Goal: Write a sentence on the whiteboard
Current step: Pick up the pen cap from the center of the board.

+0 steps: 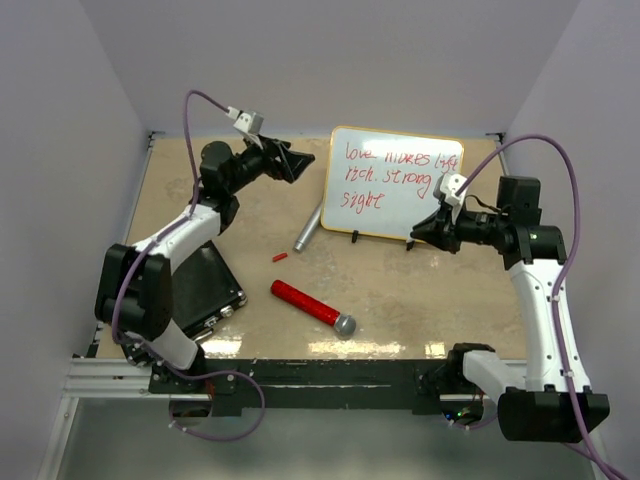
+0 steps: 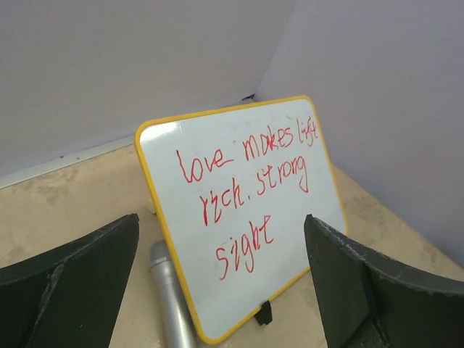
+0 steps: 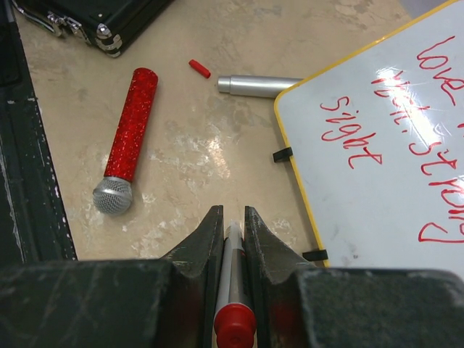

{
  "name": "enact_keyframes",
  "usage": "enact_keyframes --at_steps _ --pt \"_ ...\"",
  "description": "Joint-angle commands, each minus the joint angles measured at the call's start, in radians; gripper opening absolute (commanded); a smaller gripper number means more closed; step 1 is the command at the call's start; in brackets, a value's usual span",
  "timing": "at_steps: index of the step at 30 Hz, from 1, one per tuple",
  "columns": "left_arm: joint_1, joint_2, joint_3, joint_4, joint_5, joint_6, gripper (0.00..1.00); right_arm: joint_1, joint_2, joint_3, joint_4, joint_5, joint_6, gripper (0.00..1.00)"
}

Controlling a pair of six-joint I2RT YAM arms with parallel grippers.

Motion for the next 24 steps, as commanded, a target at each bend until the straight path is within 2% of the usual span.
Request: enact_keyframes --at_steps 1,3,5,6,12,17,20,24 --pt "-0.049 -0.146 -0.017 -0.442 -0.150 0.294 1.00 -0.004 -0.017 -0.036 0.075 -0.047 0.031 0.00" --pt "-0.051 -0.204 -0.023 -0.615 -0.149 0.334 1.00 -0.004 -0.020 -0.066 0.105 -0.061 0.040 0.00" --pt "-0.051 -0.264 -0.043 -0.695 -0.156 0.387 1.00 -0.004 -0.023 -0.092 0.127 -0.067 0.046 0.00" --pt "-0.053 -0.282 -0.048 -0.791 -0.158 0.401 1.00 -0.004 -0.023 -0.098 0.144 -0.073 0.049 0.00" --pt "-0.080 -0.361 -0.045 -1.045 -0.230 0.483 1.00 -0.004 -0.025 -0.150 0.191 -0.101 0.043 0.00" --pt "-0.106 -0.365 -0.092 -1.113 -0.265 0.592 1.00 -0.004 -0.014 -0.164 0.193 -0.116 0.025 0.00" --pt "-0.178 -0.326 -0.101 -1.140 -0.326 0.624 0.98 -0.004 -0.018 -0.178 0.188 -0.110 0.015 0.00" --pt "-0.249 -0.232 -0.080 -1.211 -0.411 0.651 0.79 -0.004 -0.017 -0.185 0.178 -0.105 0.003 0.00"
